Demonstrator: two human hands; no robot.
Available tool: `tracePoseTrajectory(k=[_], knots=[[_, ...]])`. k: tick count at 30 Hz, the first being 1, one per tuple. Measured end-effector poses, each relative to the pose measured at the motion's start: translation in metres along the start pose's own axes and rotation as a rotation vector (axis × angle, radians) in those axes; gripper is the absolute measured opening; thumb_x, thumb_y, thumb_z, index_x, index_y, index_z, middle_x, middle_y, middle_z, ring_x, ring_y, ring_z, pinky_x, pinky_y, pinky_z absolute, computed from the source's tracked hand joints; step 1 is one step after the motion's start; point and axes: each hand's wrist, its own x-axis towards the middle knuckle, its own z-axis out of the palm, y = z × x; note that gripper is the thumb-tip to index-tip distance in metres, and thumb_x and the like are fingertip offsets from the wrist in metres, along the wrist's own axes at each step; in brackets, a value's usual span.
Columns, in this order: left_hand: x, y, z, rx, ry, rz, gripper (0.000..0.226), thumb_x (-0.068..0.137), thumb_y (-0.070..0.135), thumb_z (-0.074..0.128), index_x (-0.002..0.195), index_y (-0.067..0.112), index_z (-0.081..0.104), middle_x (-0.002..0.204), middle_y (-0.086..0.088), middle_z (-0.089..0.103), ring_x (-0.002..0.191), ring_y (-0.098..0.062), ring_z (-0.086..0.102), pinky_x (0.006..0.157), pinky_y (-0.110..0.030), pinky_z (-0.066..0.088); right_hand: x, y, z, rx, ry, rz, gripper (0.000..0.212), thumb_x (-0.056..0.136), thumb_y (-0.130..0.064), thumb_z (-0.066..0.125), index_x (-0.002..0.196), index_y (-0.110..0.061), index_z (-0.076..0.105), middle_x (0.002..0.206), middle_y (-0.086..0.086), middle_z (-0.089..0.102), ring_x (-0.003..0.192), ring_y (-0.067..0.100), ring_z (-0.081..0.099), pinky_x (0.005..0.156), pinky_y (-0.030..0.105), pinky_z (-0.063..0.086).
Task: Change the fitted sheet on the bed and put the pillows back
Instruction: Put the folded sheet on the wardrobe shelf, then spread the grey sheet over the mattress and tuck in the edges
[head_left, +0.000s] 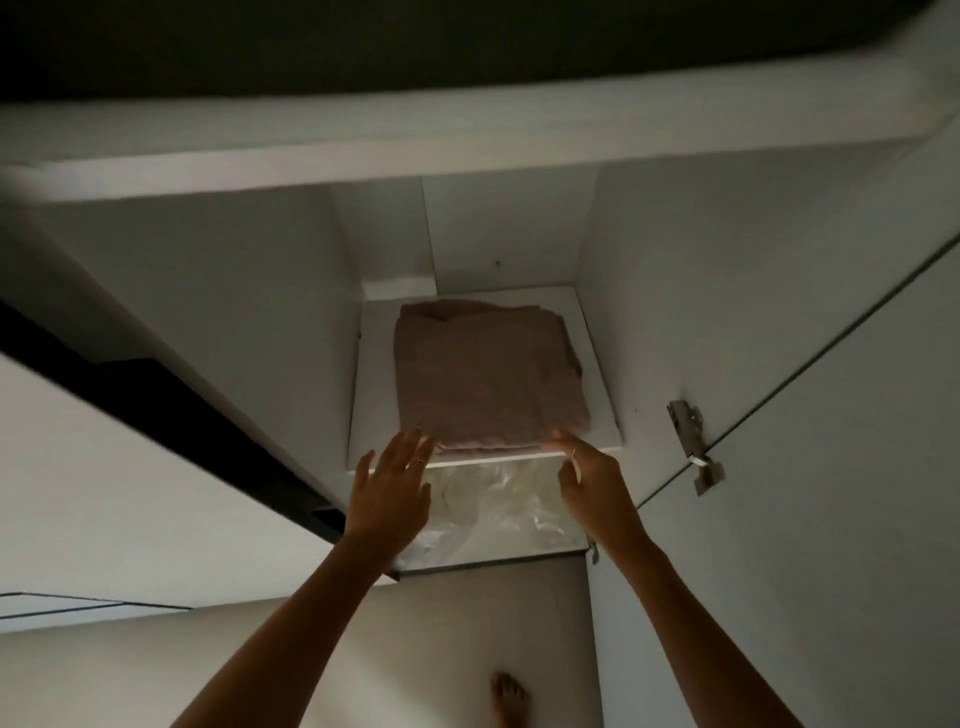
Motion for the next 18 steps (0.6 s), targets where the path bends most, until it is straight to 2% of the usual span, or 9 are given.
tracePoseTrajectory(k=[1,3,6,9,12,13,15,17,18], knots=[[0.011,-0.001,0.010,0.011,-0.018,-0.025,0.056,0.103,0.032,0.034,0.153,0.027,0.011,0.162,0.006,0.002,0.149,-0.013,0.003,0.120,-0.040,0.008,0.016,0.016,0.006,-0.018,0.014,0.062,0.035,0.093,0.004,0.048,0.125,-0.005,0.058,0.126,0.011,0.062,0.097,0.023,0.066,0.088,0.016,0.044],[0.030,-0.003,0.027,0.009,-0.014,-0.058,0.055,0.103,0.031,0.034,0.153,0.026,0.013,0.162,0.005,0.005,0.148,-0.012,0.006,0.120,-0.039,0.009,0.044,0.045,0.014,-0.069,0.048,0.110,0.033,0.092,-0.001,0.053,0.124,-0.007,0.059,0.126,0.011,0.062,0.115,0.022,0.060,0.098,0.019,0.039],[0.061,-0.002,0.055,0.095,-0.036,-0.061,0.062,0.101,0.040,0.039,0.154,0.024,0.011,0.162,0.001,0.002,0.149,-0.018,0.005,0.120,-0.042,0.010,0.079,0.091,0.025,-0.339,-0.061,-0.007,0.055,0.086,-0.013,0.067,0.137,-0.011,0.049,0.145,0.012,0.044,0.139,0.033,0.034,0.115,0.045,0.025],[0.089,-0.003,0.079,0.131,-0.015,-0.026,0.093,0.071,0.047,0.079,0.147,0.018,0.033,0.156,-0.011,0.028,0.140,-0.035,0.034,0.106,-0.057,0.033,0.098,0.123,0.039,-0.624,-0.149,-0.141,0.091,0.073,-0.028,0.081,0.149,-0.017,0.031,0.156,0.016,0.021,0.144,0.040,0.015,0.110,0.066,0.011],[0.113,-0.015,0.108,0.159,-0.019,-0.060,0.121,0.053,0.052,0.087,0.150,0.026,0.020,0.155,-0.014,0.029,0.136,-0.046,0.034,0.098,-0.065,0.034,0.119,0.140,0.054,-0.731,-0.156,-0.136,0.108,0.069,-0.034,0.082,0.152,-0.028,0.013,0.160,0.012,0.002,0.145,0.041,0.001,0.104,0.066,0.001],[0.120,-0.019,0.114,0.164,-0.006,-0.050,0.117,0.057,0.050,0.085,0.151,0.027,0.019,0.156,-0.015,0.025,0.136,-0.050,0.030,0.097,-0.068,0.032,0.124,0.144,0.059,-0.720,-0.143,-0.120,0.106,0.073,-0.031,0.079,0.152,-0.034,0.008,0.160,0.009,-0.005,0.145,0.041,-0.002,0.104,0.065,0.001],[0.132,-0.024,0.123,0.189,-0.030,-0.051,0.103,0.064,0.037,0.084,0.150,0.026,0.028,0.154,-0.021,0.028,0.128,-0.059,0.035,0.089,-0.071,0.037,0.134,0.152,0.068,-0.623,-0.077,-0.137,0.092,0.083,-0.015,0.070,0.150,-0.041,0.013,0.160,0.007,-0.005,0.143,0.046,0.013,0.104,0.063,0.026],[0.141,-0.027,0.123,0.188,-0.074,-0.047,0.099,0.062,0.023,0.086,0.146,0.022,0.033,0.146,-0.026,0.039,0.115,-0.063,0.045,0.076,-0.069,0.047,0.138,0.154,0.071,-0.527,-0.060,-0.141,0.074,0.089,0.001,0.058,0.147,-0.035,0.030,0.159,0.006,0.012,0.132,0.045,0.039,0.092,0.057,0.050],[0.144,-0.027,0.120,0.178,-0.073,-0.030,0.101,0.066,0.020,0.085,0.148,0.021,0.027,0.147,-0.026,0.038,0.117,-0.063,0.044,0.075,-0.067,0.050,0.138,0.151,0.070,-0.502,-0.080,-0.126,0.063,0.092,0.000,0.053,0.146,-0.029,0.036,0.156,0.008,0.023,0.127,0.042,0.047,0.092,0.053,0.051]])
